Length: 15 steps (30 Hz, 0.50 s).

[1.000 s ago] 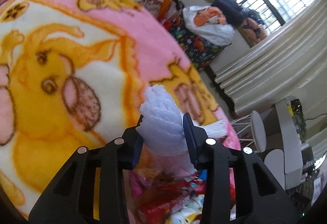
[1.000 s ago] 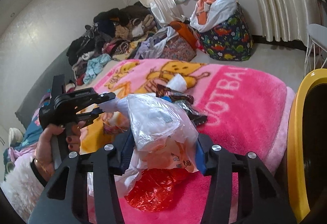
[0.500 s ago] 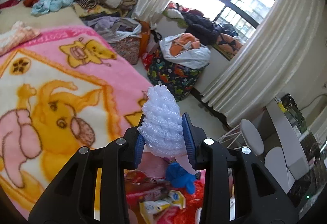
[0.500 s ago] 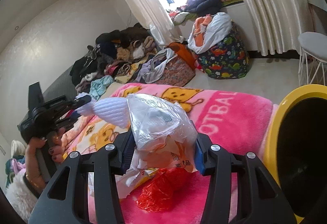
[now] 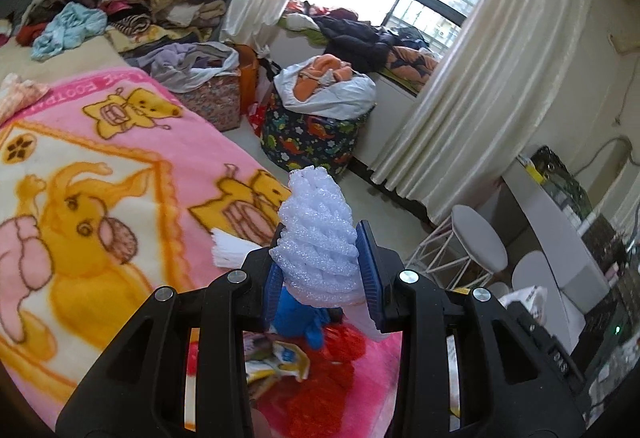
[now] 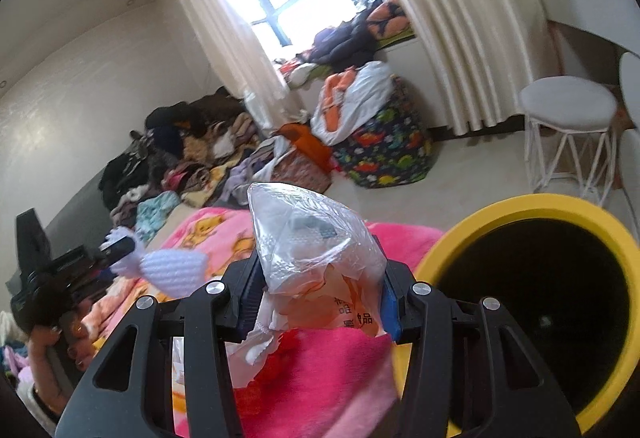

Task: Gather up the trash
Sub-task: 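Carry the clear bag over the yellow bin with the right tool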

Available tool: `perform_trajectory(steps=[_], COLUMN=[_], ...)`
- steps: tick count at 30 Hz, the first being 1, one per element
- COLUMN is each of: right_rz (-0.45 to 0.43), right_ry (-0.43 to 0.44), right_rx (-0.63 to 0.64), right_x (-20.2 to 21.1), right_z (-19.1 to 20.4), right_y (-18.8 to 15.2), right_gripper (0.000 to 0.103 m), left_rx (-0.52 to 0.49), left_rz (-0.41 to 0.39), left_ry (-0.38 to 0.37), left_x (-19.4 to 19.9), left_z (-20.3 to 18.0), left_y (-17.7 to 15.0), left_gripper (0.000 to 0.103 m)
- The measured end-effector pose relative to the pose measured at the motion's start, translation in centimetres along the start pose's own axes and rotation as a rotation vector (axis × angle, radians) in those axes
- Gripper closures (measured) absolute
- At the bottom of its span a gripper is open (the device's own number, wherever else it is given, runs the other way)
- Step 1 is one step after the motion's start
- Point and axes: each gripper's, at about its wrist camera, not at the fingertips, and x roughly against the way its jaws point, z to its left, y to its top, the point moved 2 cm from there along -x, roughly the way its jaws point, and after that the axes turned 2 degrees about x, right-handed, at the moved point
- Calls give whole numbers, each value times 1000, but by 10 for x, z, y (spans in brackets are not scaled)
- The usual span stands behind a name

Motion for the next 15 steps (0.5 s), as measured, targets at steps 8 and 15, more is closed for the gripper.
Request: perform_trajectory(steps=[8, 15], right_rz=[-44, -76], right_ry=[-86, -182], right_rx=[-49, -70], right_x=[16, 29], right_z=[-39, -73], right_y=[4, 6], right_gripper=[57, 57], left_rx=[-59, -111], left_rz=[23, 48], left_ry=[-40, -79], left_x=[-9, -19], left_z=[-37, -68], left_y=[-23, -41], left_gripper=[76, 76])
